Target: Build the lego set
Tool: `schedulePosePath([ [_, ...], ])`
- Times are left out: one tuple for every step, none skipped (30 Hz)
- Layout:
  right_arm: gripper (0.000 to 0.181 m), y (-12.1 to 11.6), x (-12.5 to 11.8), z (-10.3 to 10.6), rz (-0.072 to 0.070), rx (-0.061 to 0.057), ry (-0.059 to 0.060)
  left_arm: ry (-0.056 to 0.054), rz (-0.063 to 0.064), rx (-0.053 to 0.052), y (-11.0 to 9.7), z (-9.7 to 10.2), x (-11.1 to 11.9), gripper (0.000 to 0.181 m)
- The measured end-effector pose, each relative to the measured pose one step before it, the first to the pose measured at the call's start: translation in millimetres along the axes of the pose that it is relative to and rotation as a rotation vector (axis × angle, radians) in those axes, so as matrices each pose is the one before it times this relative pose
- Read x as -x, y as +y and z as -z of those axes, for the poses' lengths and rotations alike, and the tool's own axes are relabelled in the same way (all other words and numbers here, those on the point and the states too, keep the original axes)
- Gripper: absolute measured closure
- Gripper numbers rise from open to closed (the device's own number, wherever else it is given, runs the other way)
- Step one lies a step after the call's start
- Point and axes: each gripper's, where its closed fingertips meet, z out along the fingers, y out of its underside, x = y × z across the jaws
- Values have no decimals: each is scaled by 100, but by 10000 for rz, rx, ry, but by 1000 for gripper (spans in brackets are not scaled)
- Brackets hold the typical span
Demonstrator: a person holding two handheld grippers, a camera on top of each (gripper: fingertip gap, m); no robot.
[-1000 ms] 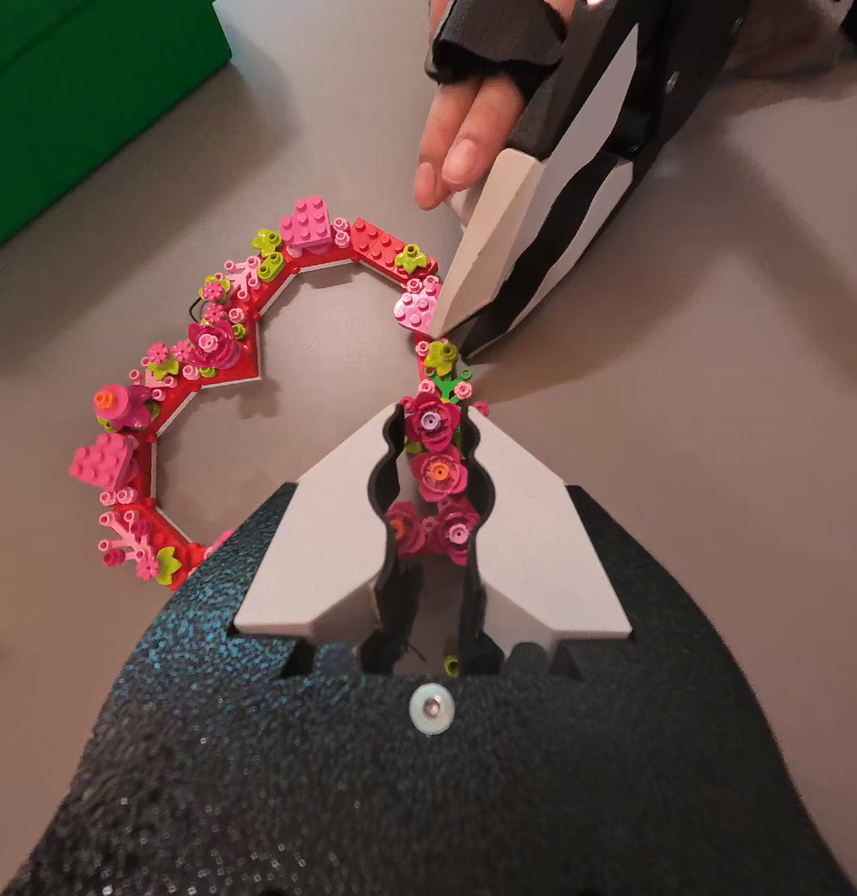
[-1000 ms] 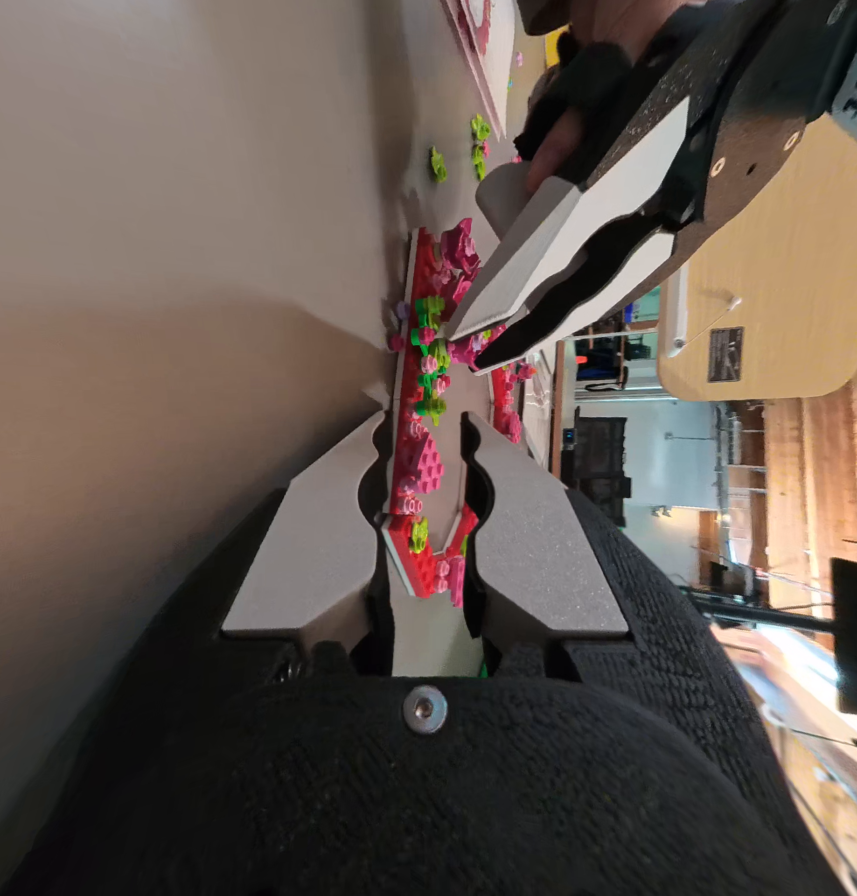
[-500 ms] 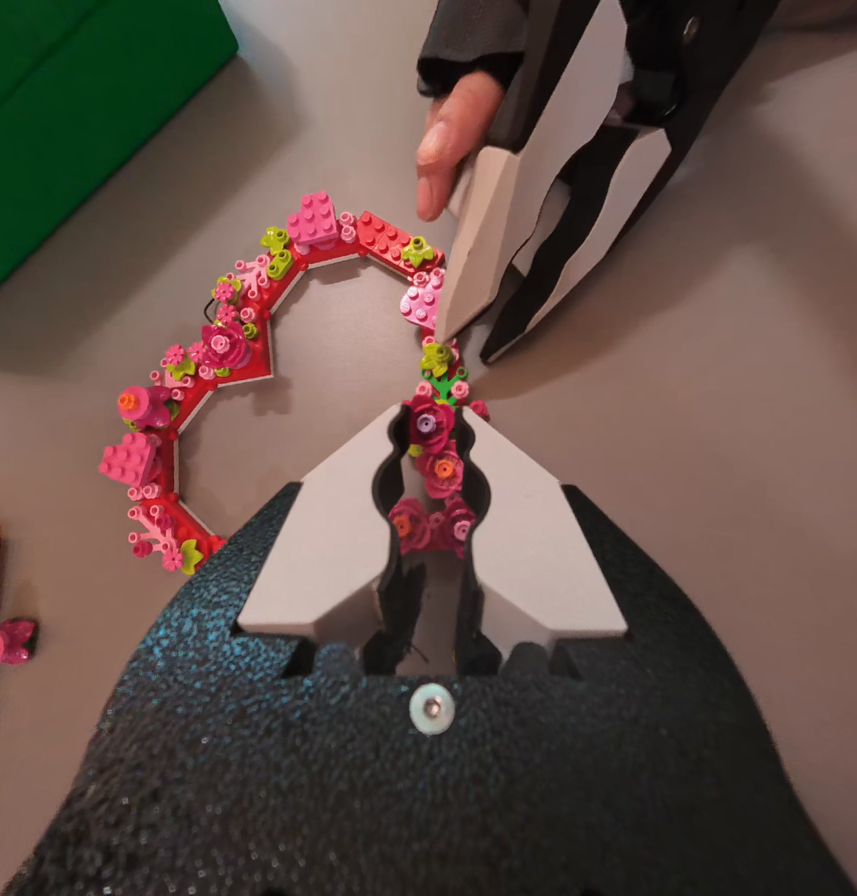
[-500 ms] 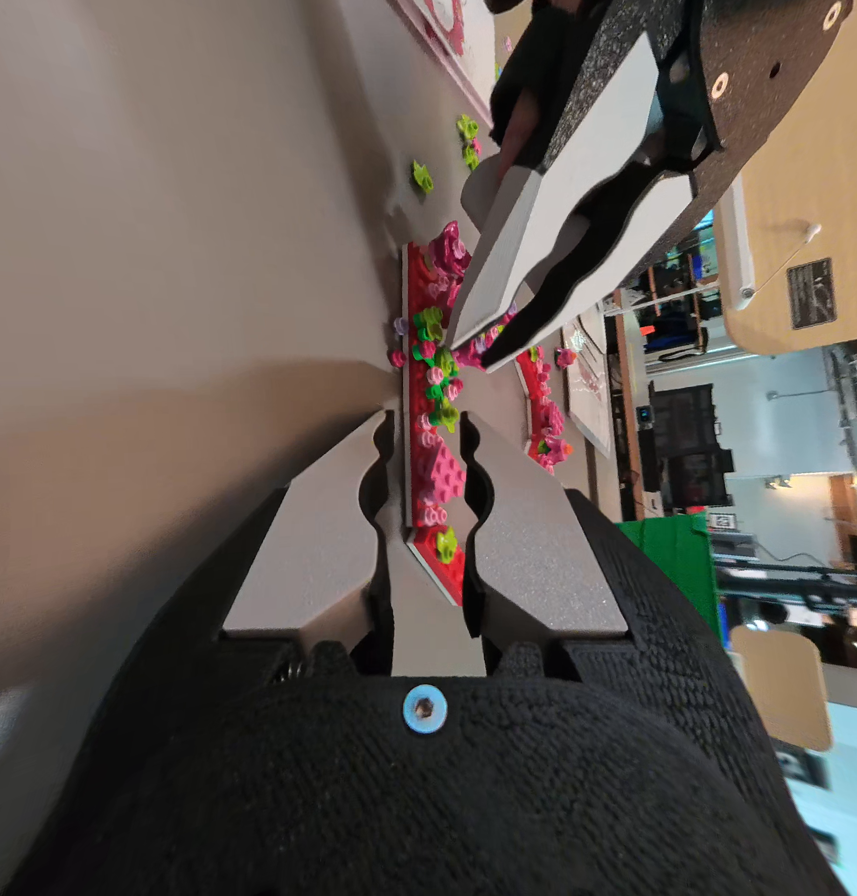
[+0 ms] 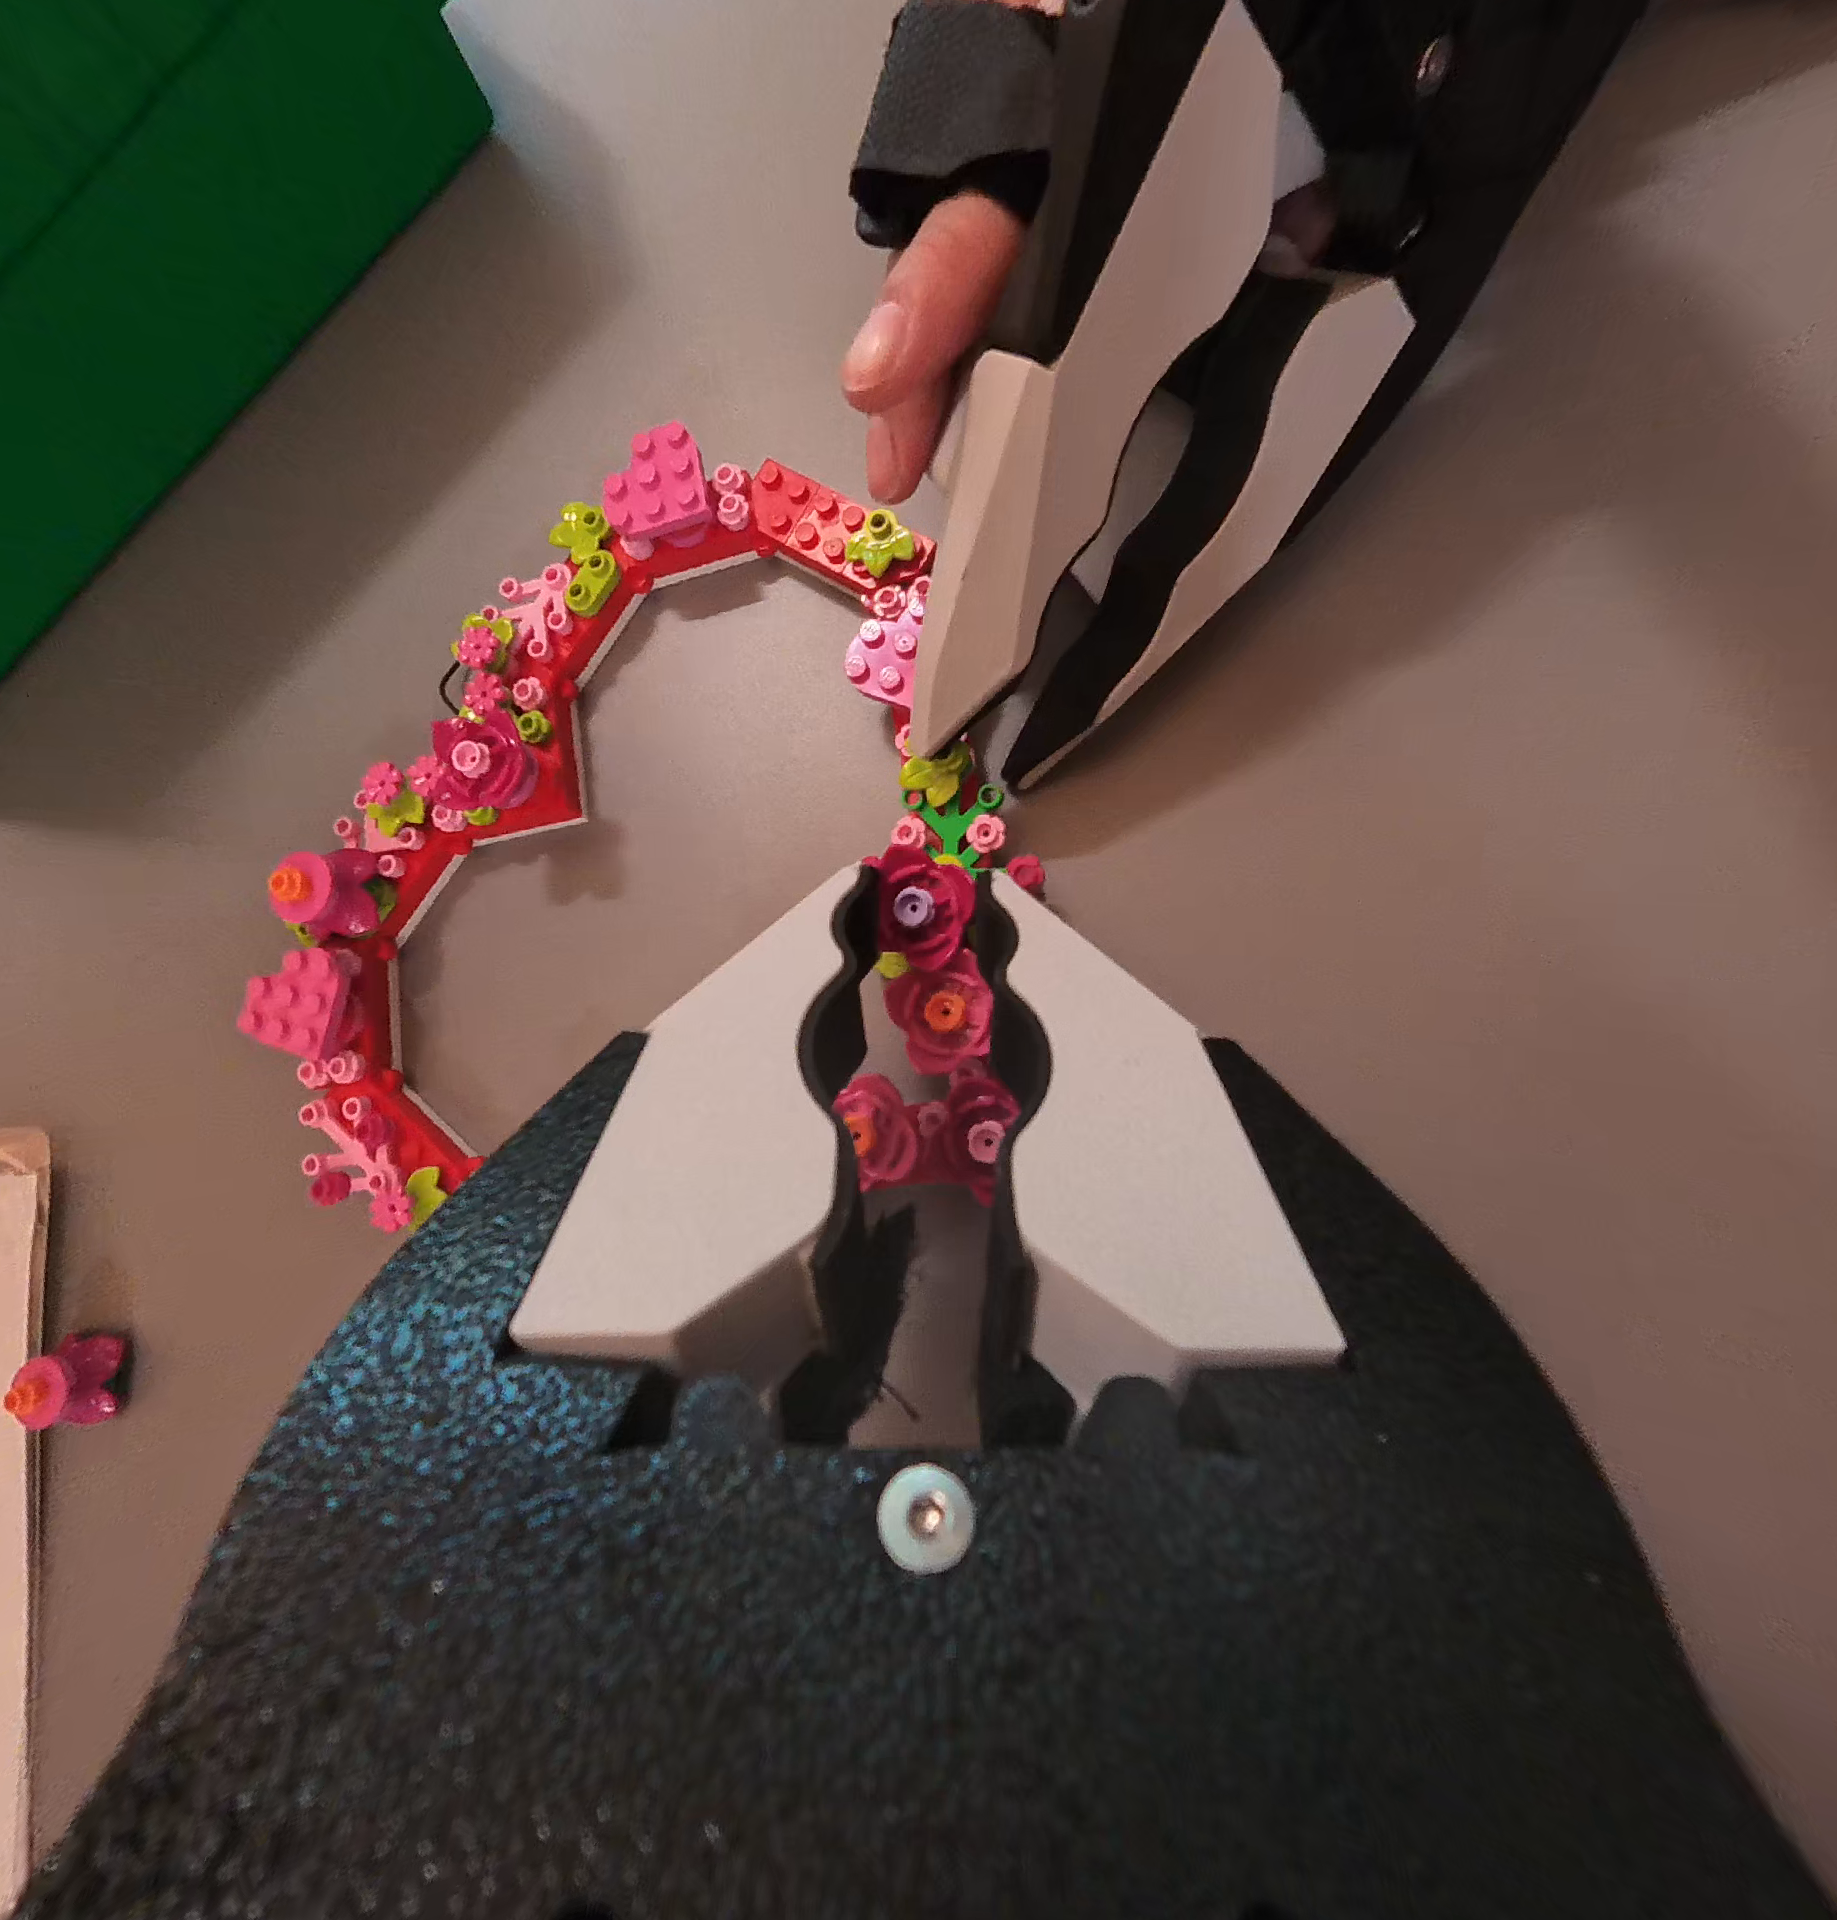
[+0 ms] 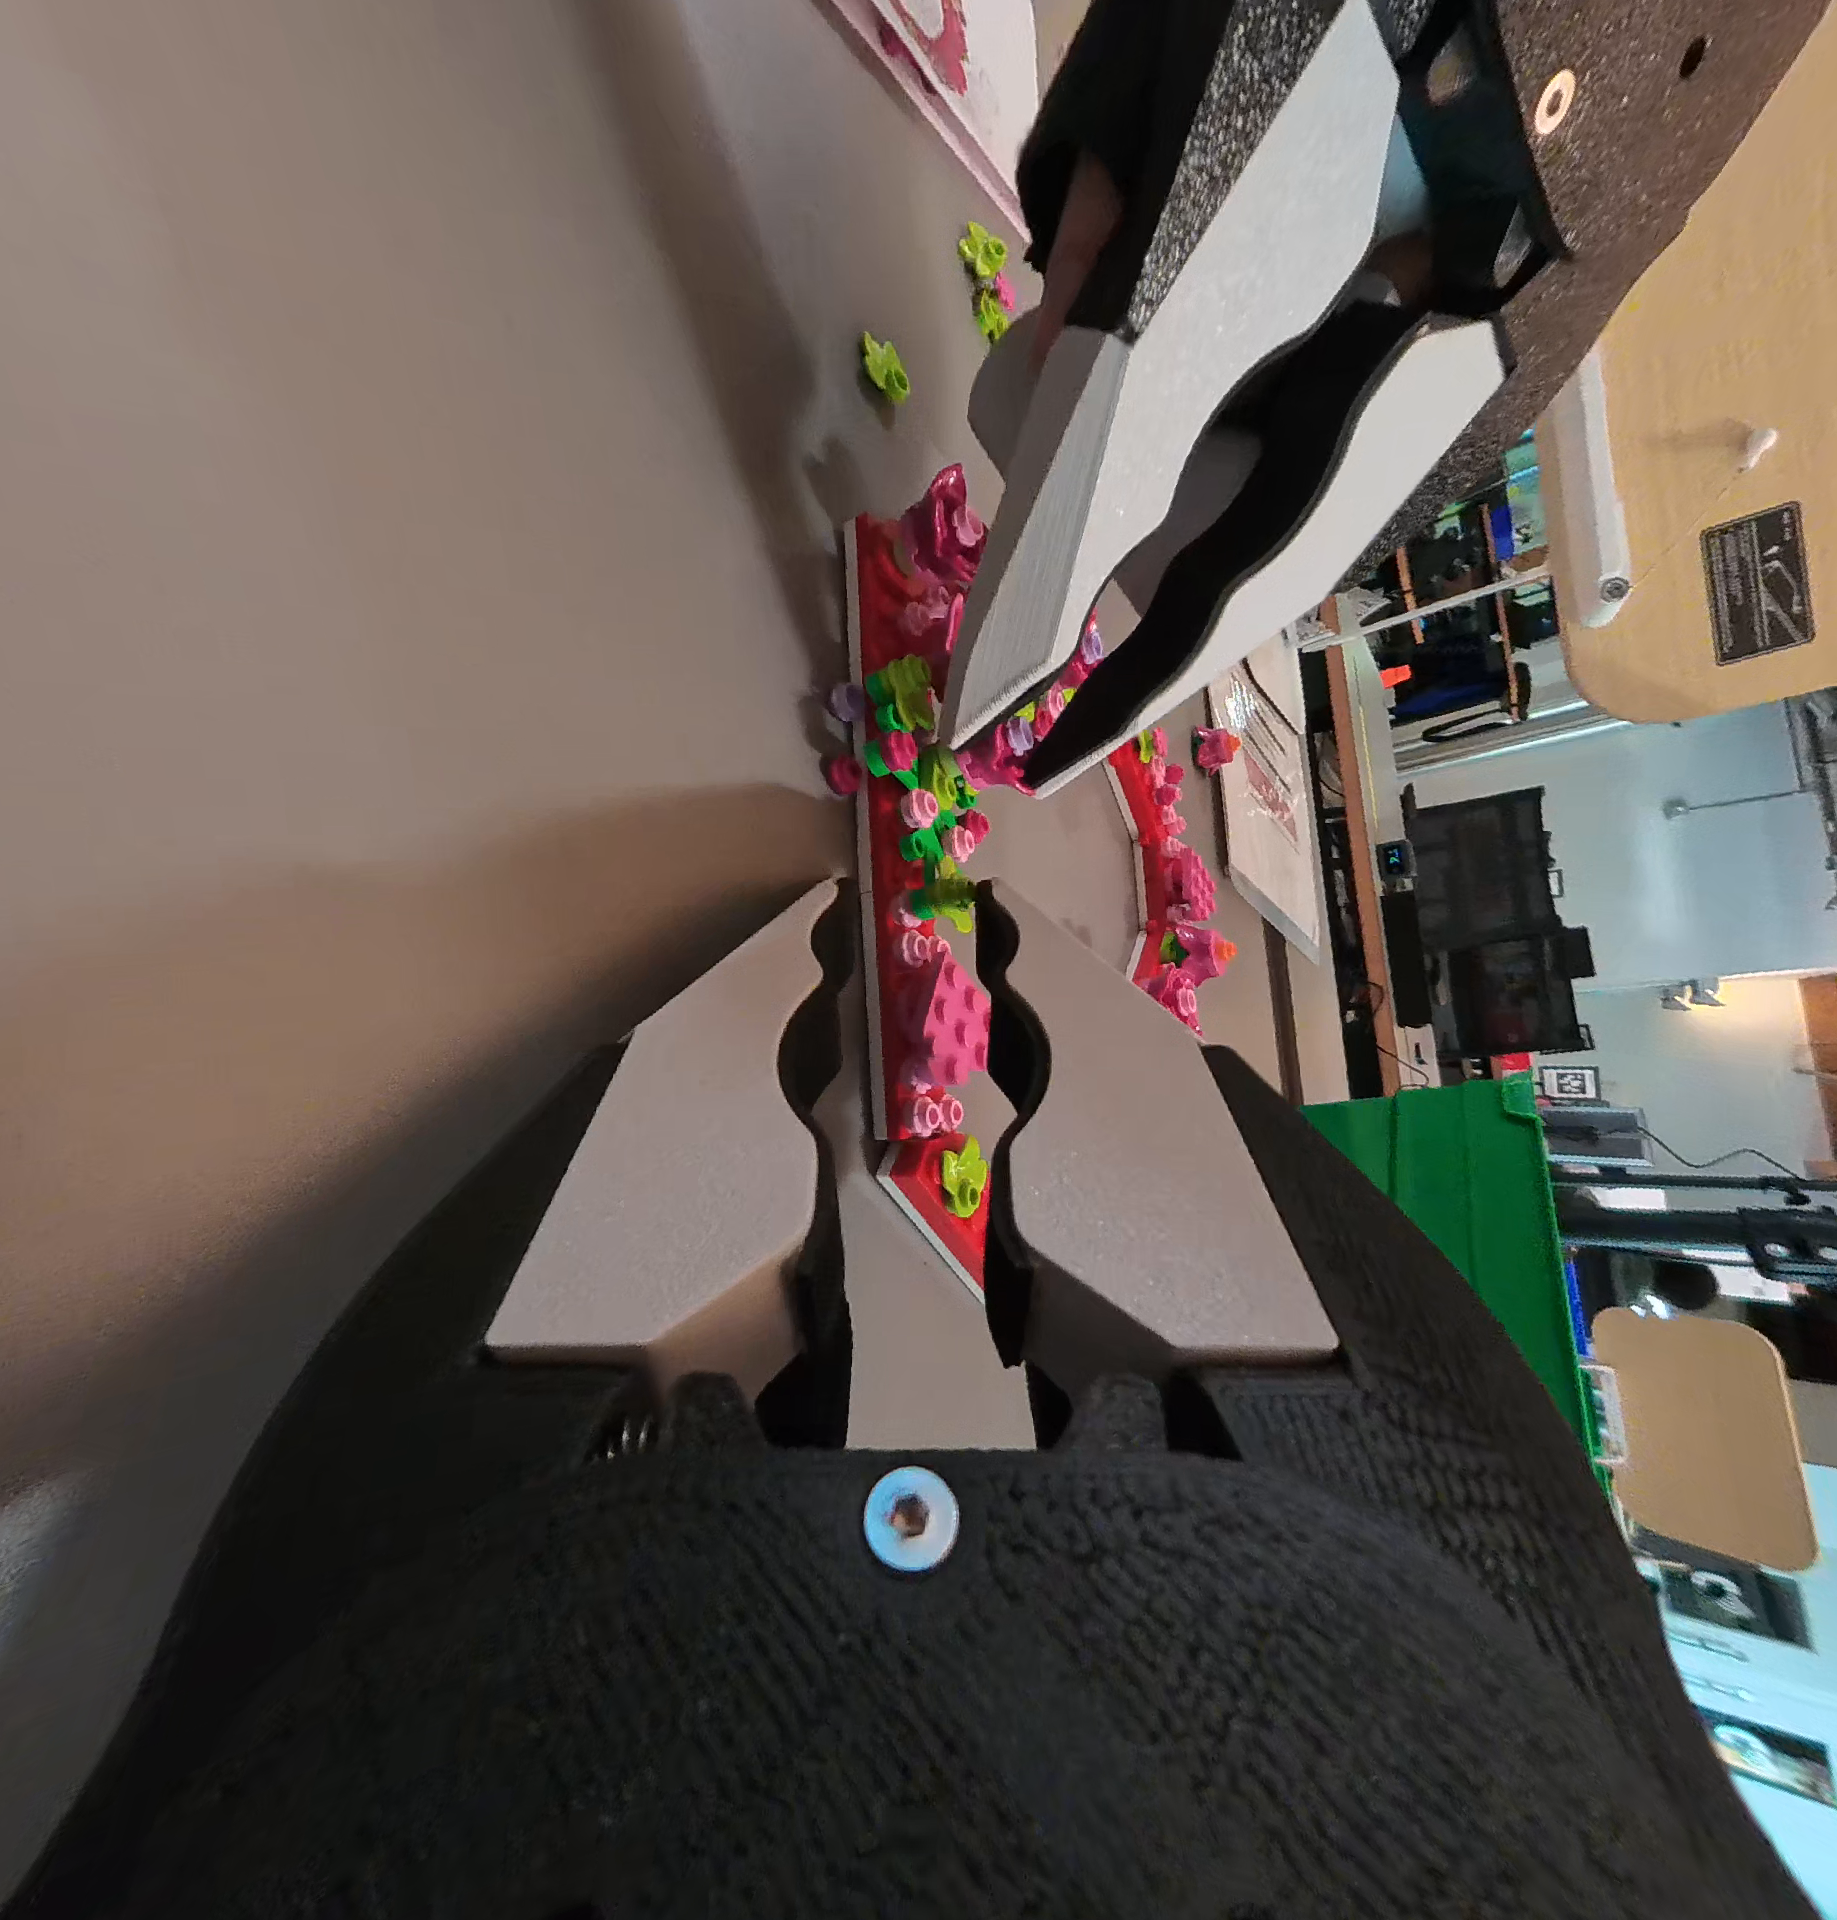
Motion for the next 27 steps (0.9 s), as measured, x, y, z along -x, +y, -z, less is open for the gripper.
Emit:
schedulePosePath([
  [160, -16, 0, 8, 7, -6, -6, -36, -44, 26, 10, 11, 17, 165],
  [160, 1, 18, 11, 66, -6, 19, -21, -24, 20, 11, -4, 11, 165],
  [160, 19, 5, -18, 87, 27, 17, -19, -13, 16, -3, -5, 16, 165],
  [161, 75, 6, -25, 85, 70, 13, -15, -13, 4, -13, -34, 10, 165],
  [162, 37, -2, 2, 107, 37, 15, 10, 7, -11, -37, -37, -28, 165],
  [162, 31, 13, 26, 95, 36, 11, 10, 5, -9, -24, -28, -21, 165],
  [162, 43, -1, 14, 97, 40, 12, 10, 9, -6, -16, -11, -17, 165],
  [163, 70, -1, 6, 103, 58, 18, 7, 13, 0, -14, -27, -10, 165],
  [163, 34, 12, 1, 111, 36, 18, -21, 2, 29, 59, -44, 28, 165],
  [163, -37, 16, 12, 102, 7, 14, -2, -10, 3, 7, -57, -6, 166],
  [163, -30, 10, 3, 86, 16, 13, 6, -3, -2, -7, -16, -14, 166],
  [164, -11, 9, 7, 95, 22, 14, 4, 2, 5, 1, -3, -3, 165],
  [164, -17, 1, -3, 118, 14, 30, -7, -19, -1, -2, 4, 1, 165],
  [163, -20, -4, 5, 82, 4, 28, -2, -9, -12, -11, -11, -15, 165],
  [163, -17, 6, 6, 42, -4, 14, 7, 27, -14, -18, 13, -10, 165],
  [163, -13, -8, 4, 57, -9, 23, 21, 71, -66, -86, 34, -4, 164],
  [163, -13, -1, 6, 89, -3, 27, 83, 140, -113, -154, 63, -56, 153],
  [163, -9, 5, 4, 78, 12, 20, 204, 221, -116, -181, 99, -195, 139],
  [163, -17, 2, 11, 70, 17, 14, 272, 255, -93, -175, 72, -272, 126],
  [163, -9, 4, 0, 69, 12, 15, 221, 172, -76, -138, 25, -260, 118],
  [163, -10, 0, 2, 50, 6, 11, 135, 19, 21, 17, -63, -202, 114],
  [163, -7, 1, 5, 34, 3, 3, 70, -97, 129, 153, -179, -177, 113],
  [163, 2, 6, 0, 22, 0, 0, 6, -121, 259, 339, -275, -72, 114],
  [163, -7, -1, 10, 19, -1, 4, -102, -130, 351, 431, -303, 125, 115],
  [163, 2, 4, 4, 31, 1, 7, -112, -121, 369, 428, -286, 194, 116],
  [163, -10, -1, 3, 26, 1, 8, -65, -79, 271, 260, -238, 167, 116],
  [163, 1, 5, 4, 25, 1, 9, 11, -28, 164, 88, -174, 94, 117],
])
